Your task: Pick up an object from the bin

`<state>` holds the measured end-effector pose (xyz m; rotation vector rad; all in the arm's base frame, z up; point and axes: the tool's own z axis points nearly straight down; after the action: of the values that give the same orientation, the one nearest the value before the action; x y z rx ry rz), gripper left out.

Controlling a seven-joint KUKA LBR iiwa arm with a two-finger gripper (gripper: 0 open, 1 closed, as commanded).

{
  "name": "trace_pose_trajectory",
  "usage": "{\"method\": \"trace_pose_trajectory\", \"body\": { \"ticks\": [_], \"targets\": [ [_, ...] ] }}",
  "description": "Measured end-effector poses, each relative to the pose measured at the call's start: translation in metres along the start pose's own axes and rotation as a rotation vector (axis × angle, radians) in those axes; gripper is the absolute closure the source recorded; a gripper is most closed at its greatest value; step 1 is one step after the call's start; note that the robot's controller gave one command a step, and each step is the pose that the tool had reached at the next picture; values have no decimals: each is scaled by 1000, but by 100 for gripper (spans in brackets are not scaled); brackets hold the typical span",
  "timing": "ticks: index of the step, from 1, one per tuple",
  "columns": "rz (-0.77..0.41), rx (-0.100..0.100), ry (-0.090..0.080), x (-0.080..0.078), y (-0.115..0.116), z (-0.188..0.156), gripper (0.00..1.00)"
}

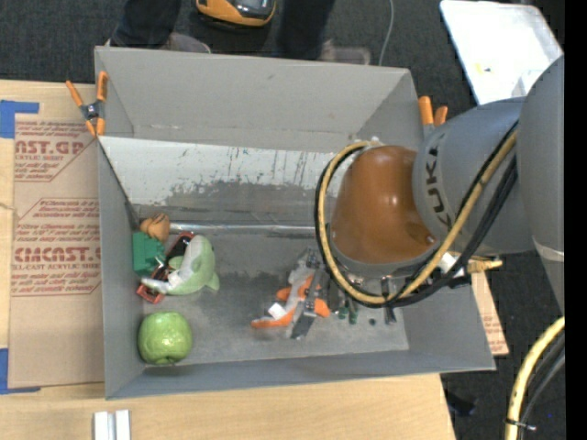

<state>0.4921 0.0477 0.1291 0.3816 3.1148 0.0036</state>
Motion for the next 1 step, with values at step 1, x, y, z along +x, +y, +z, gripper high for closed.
{"method": "trace_pose_trajectory", "body": {
  "ticks": [1],
  "targets": [
    [174, -2, -4, -3, 38, 38, 0]
  ]
}}
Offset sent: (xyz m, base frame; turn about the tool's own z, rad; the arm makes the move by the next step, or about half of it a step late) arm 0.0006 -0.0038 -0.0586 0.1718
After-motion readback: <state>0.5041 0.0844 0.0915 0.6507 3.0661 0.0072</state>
